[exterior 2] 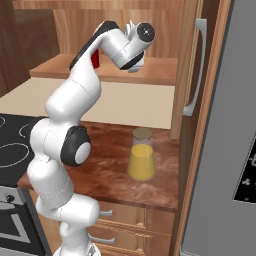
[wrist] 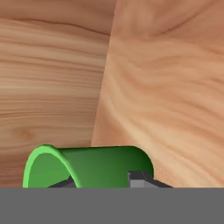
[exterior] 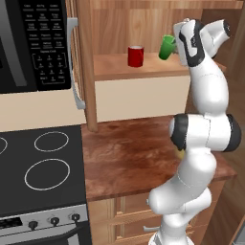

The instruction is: There is a tray on the dining counter. Grab the cup, mug, and pitcher and place them on the tray. The pitcher may be placed next to the tray if it cannot fit the tray.

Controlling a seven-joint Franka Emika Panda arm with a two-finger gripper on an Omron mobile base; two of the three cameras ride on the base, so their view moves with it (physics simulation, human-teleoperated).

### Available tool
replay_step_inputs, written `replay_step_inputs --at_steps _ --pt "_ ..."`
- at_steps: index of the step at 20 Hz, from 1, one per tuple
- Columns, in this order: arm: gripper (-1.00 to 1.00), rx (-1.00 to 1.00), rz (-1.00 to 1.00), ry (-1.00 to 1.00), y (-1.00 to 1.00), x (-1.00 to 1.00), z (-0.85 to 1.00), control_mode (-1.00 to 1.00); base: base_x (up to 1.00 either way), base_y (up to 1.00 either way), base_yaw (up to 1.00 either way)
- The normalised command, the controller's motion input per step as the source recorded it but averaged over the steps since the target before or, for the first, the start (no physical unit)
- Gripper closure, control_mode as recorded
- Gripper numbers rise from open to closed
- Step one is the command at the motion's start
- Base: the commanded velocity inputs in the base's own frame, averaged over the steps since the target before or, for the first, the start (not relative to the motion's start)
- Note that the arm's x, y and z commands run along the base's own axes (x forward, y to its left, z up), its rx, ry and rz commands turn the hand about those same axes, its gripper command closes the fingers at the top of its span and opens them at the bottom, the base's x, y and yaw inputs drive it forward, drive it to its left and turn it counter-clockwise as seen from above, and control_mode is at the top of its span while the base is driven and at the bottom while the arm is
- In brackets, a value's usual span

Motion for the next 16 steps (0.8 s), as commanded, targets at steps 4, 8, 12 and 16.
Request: replay_step_inputs --at_steps 4,8,12,16 --pt "1.0 0.0 0.0 0.0 0.0 -0.88 0.0 -1.0 0.0 0.0 0.0" --pt "1.0 -0.01 0.0 0.0 0.0 -0.98 -0.01 -1.0 0.0 0.0 0.0" --pt "1.0 -0.01 0.0 0.02 0.0 -0.93 0.0 -1.0 0.0 0.0 0.0" --pt "1.0 -0.03 0.0 0.13 0.1 -0.81 -0.02 -1.0 0.0 0.0 0.0"
